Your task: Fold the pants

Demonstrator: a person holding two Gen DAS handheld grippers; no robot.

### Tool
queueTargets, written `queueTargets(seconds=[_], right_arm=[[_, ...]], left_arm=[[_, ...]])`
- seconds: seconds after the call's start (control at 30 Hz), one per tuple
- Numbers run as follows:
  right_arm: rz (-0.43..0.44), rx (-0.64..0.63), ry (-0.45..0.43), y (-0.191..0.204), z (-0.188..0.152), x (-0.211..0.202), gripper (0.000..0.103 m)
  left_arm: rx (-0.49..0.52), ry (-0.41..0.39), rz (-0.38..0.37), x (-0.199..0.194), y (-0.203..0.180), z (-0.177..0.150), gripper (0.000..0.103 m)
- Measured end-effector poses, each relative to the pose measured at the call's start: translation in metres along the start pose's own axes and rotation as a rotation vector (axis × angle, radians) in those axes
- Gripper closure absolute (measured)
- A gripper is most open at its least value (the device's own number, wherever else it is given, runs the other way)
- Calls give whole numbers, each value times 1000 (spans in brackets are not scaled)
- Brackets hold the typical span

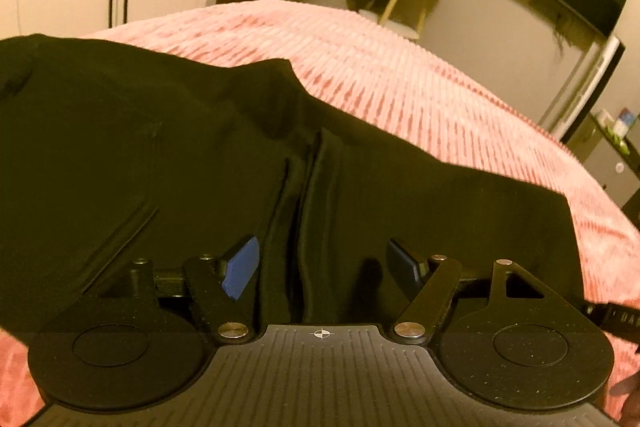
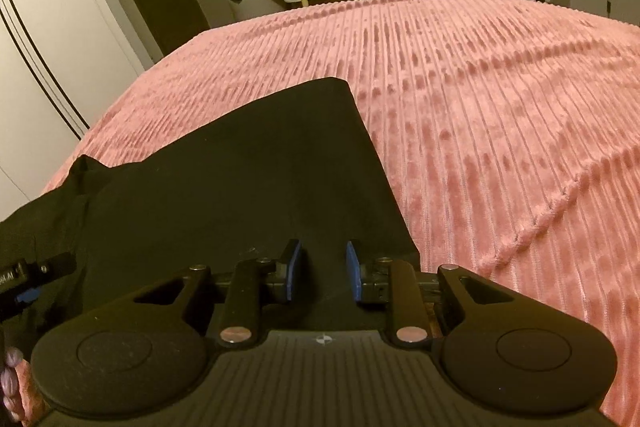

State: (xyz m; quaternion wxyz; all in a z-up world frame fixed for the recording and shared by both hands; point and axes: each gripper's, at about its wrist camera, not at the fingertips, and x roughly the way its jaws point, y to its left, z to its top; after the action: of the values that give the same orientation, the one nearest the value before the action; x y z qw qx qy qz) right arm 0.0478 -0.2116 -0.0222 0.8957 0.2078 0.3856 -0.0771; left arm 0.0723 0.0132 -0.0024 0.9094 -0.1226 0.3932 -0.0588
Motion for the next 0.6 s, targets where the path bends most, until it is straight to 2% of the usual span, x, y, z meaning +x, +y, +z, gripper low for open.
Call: queueTargets(seconds=[0.13,0.47,0.6], right_arm=[[0,6,-3,0,-1,-3,79],[-47,-96,2,17,-8,-12,74],[-46,-134,5,23,-10,-12,66]], left_arm=[[52,33,67,-1,-5,-3,27],[70,55,83,-2,-6,-7,27],[56,58,72,-2,-4,-6,29]])
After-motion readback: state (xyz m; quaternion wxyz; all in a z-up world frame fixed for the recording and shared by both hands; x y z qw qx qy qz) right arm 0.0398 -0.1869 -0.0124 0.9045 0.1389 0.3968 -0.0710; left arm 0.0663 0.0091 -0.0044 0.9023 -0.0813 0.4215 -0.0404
